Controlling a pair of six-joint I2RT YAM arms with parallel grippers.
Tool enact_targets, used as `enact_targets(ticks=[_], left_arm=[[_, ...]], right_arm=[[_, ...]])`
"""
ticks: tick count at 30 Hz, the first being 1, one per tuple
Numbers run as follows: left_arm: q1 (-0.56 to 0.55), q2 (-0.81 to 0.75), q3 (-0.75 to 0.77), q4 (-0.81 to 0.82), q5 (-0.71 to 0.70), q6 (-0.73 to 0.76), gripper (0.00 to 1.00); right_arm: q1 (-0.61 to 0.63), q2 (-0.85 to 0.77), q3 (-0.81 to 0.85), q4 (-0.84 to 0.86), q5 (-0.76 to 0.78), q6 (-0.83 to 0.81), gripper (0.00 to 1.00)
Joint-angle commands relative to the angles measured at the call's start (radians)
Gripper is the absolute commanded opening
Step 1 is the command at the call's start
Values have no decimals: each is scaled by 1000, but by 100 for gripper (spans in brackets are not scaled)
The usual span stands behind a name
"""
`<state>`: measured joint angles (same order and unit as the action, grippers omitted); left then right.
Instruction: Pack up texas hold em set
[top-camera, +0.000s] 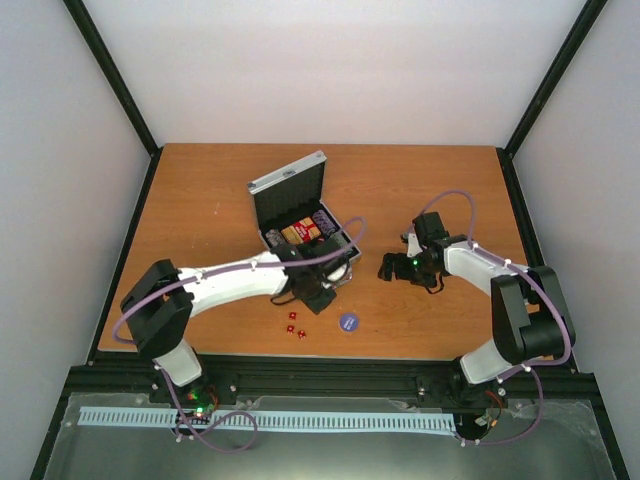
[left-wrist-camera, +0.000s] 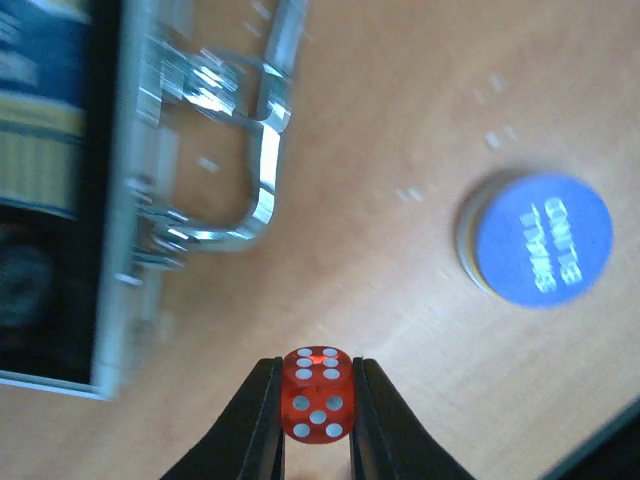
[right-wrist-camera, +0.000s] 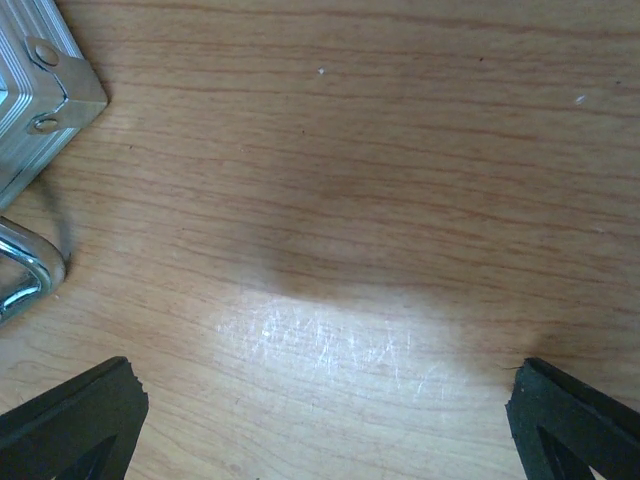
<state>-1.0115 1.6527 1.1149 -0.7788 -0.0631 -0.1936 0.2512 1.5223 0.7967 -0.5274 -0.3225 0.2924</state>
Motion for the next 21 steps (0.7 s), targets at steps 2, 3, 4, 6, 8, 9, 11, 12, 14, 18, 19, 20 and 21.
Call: enact_targets(ticks=[2,3,4,6,8,9,11,12,14,18,19,20,21], left_arm=[[149,23,110,-23,-49,123,1],[181,51,133,-17,-49,148,1],[211,79,161,-10,-52,160,1],[271,143,230,11,-46,188,1],[318,206,311,30,-31,207,1],[338,235,340,35,-21,218,1],[354,289,391,43,-9,249,1],[358,310,407,50,-9,261,1],[370,347,433,53,1,277,1],[389,394,460,58,20,286,1],[392,398,460,61,22,284,1],[394,402,461,65,21,284,1],[396,405,461,71,17,283,1]], right_arm=[[-6,19,19,15,8,2,100],[-6,21,21,17,7,2,100],[-6,24,22,18,8,2,100],[-7,32,27,21,8,2,100],[-7,42,33,22,6,2,100],[-7,49,39,21,5,1,100],[-7,54,47,22,6,0,100],[-7,57,48,23,8,1,100],[-7,58,48,26,10,2,100],[-7,64,44,27,19,3,100],[-7,64,42,27,21,1,100],[-6,65,42,27,22,2,100],[-6,66,42,26,22,1,100]])
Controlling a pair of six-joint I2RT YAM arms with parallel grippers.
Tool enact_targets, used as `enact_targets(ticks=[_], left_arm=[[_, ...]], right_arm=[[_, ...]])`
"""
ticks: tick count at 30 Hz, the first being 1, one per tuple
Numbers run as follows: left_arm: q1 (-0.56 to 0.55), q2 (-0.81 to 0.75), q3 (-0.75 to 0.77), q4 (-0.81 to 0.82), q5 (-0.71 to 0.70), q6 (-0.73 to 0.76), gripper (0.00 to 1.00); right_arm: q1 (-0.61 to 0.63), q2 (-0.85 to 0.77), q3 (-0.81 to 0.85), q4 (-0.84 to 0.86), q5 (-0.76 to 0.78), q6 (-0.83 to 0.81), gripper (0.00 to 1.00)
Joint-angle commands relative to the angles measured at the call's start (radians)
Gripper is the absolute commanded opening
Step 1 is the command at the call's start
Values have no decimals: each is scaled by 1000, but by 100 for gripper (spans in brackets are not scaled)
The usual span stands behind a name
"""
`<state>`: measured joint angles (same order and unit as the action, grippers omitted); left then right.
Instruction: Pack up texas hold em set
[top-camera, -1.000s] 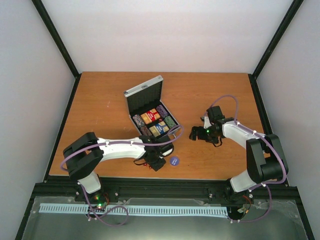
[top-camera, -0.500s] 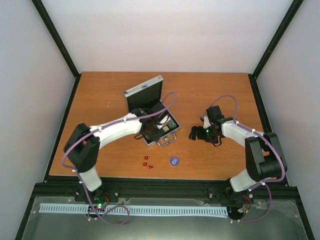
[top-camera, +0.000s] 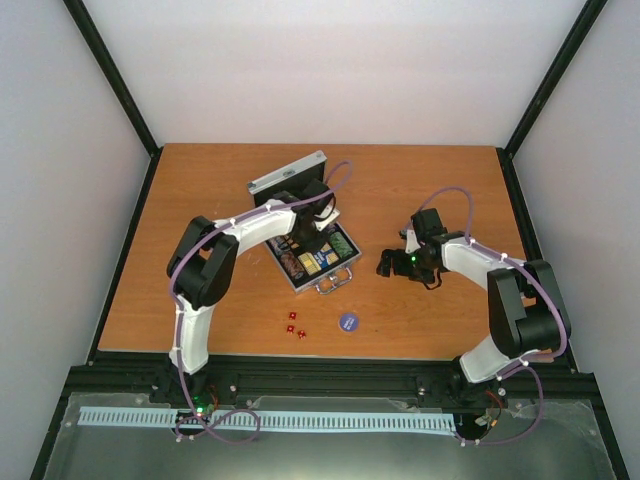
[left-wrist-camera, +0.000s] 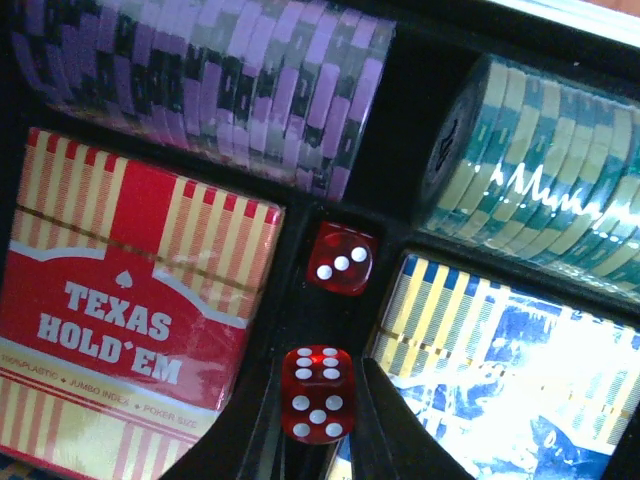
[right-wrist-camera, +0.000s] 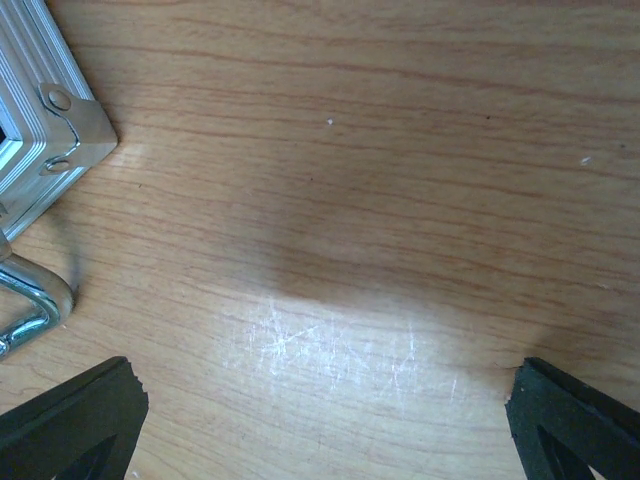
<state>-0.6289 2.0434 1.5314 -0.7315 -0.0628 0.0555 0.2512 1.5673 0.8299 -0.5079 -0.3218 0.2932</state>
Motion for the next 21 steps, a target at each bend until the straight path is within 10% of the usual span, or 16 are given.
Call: enact_targets(ticks=[1,21], left_arm=[[14,16,44,29,12,34,1],[13,-5,48,44,-15,11,47]], right_arm=[[-7,24,8,9,20,-1,100],[-7,50,5,18,7,-6,100]])
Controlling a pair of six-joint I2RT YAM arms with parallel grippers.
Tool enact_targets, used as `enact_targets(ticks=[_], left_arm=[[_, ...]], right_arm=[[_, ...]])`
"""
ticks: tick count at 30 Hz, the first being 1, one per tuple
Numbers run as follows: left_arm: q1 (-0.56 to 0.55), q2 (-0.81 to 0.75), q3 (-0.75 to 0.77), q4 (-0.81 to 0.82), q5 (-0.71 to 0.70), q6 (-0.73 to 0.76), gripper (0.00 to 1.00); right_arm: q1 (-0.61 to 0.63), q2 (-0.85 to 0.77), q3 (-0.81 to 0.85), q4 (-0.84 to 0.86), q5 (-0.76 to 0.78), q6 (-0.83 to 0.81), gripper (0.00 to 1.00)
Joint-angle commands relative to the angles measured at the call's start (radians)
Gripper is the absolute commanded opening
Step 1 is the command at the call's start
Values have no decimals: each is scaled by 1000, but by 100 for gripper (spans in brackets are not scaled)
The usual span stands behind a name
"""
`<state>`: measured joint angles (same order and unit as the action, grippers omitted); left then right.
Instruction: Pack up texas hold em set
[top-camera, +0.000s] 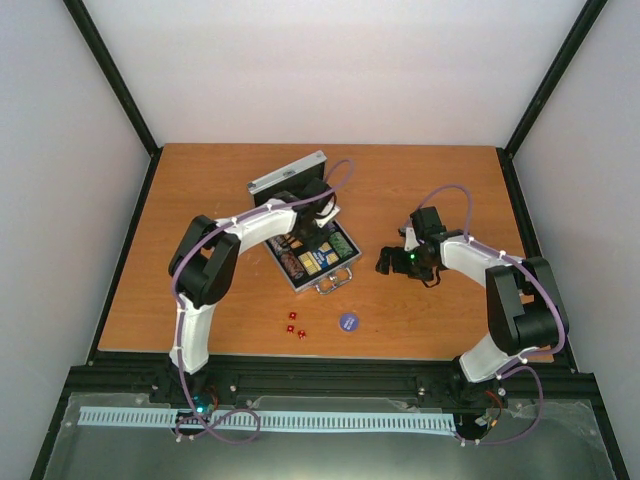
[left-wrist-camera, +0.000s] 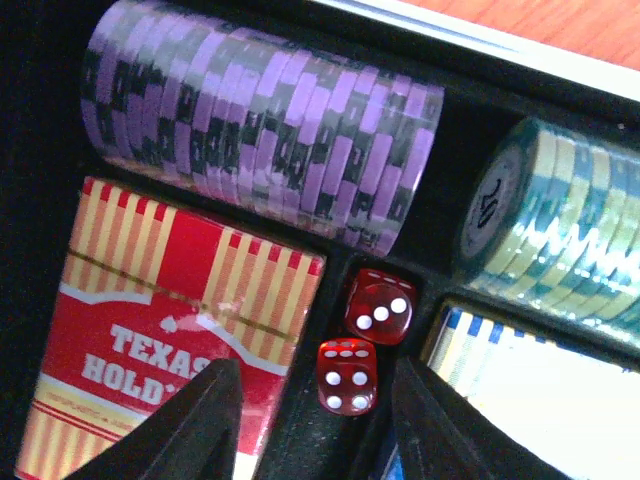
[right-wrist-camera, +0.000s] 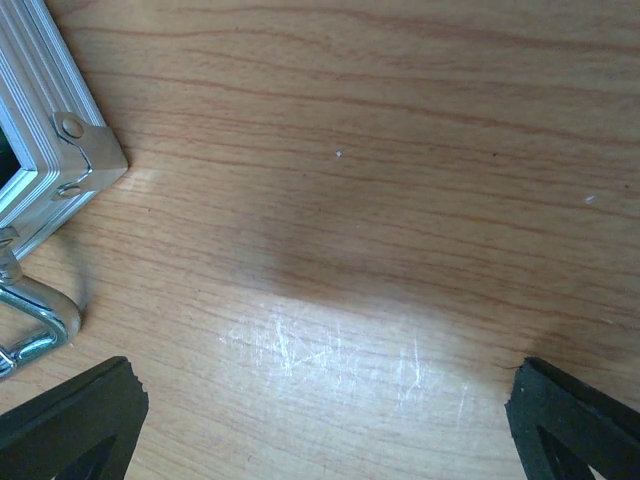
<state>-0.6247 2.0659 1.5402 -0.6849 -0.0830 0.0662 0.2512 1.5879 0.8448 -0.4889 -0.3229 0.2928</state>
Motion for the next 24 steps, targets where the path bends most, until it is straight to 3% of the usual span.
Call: enact_targets(ticks=[1,9,12,16,19,24], left_arm=[[9,-39,36,-3,9,-2,50],[7,-174,30,-110,34,-43,73],[-13,-294,-66,-153,104,-64,73],[-127,-484,-259,-215,145,-113,73],[-189,-570,-393,-232,157,-246,73],[-194,-659,-592,-166,167,-469,64]], right_arm=[[-7,29,-10,-2,7,-5,100],[-7,24,-12,2,1,-5,100],[-7,16,-15,4,-2,-2,100],[-7,6,-19,2,-2,0,100],[-7,4,-21,-1,-1,0,100],[-7,4,-28,-8,-5,-4,100]])
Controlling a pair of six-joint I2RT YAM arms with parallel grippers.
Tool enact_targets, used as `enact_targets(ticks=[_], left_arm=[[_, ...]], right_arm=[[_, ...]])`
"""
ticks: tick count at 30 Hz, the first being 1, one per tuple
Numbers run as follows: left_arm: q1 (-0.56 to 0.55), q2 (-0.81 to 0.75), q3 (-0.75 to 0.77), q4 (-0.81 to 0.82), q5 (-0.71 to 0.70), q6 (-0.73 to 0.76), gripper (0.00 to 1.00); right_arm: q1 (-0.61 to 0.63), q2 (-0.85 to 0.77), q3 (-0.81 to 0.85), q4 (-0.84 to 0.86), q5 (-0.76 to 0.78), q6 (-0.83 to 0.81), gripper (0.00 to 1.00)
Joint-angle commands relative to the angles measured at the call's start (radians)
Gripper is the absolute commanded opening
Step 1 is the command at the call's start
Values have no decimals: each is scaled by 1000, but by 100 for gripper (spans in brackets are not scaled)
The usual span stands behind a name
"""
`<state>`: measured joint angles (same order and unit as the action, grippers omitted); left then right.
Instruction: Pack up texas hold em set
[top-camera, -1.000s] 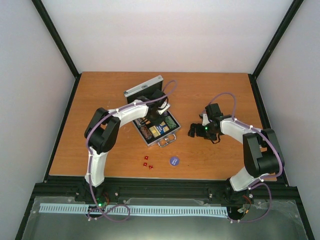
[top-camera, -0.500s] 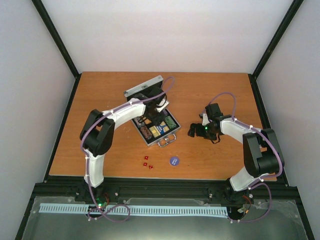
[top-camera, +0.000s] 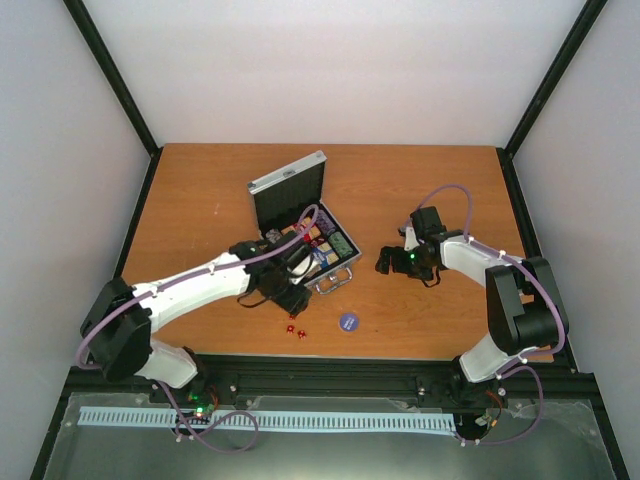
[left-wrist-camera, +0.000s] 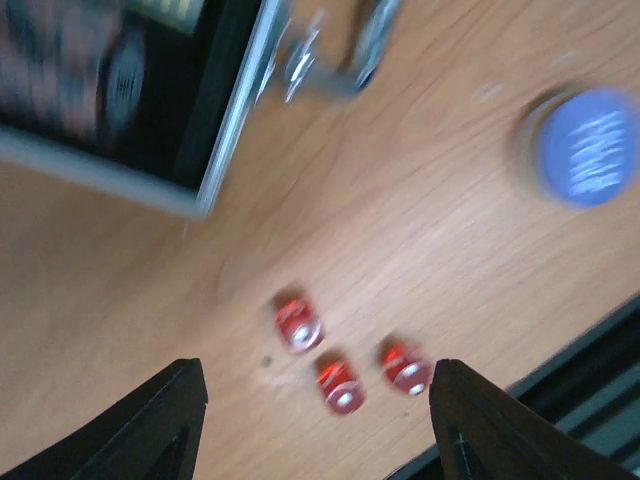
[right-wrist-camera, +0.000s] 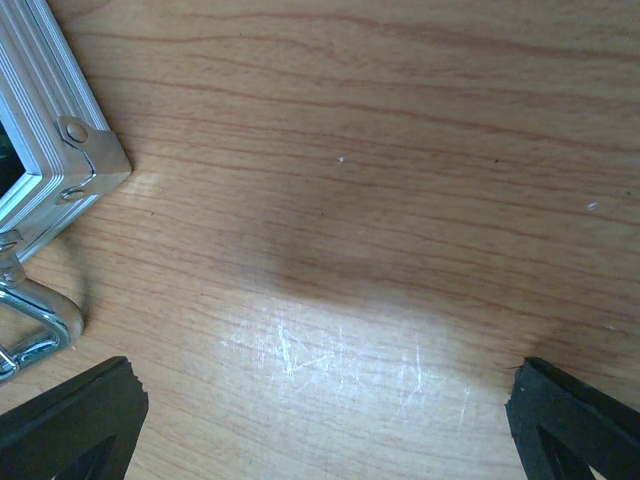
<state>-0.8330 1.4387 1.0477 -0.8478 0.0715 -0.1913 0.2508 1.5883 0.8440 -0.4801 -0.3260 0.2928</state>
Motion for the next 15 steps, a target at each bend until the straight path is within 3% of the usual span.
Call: enact_targets(ticks=[1,5,15], left_arm=[[14,-31,-120,8,14,-234,63],[14,25,-144,15,-18,-300,59],[14,116,-123,84,75,-336,54]], right_arm=[[-6,3,-29,-18,-4,-6,100],[-6,4,-32,-20,-9,-6,100],[-6,-4,-44,-10,-10,2,100]])
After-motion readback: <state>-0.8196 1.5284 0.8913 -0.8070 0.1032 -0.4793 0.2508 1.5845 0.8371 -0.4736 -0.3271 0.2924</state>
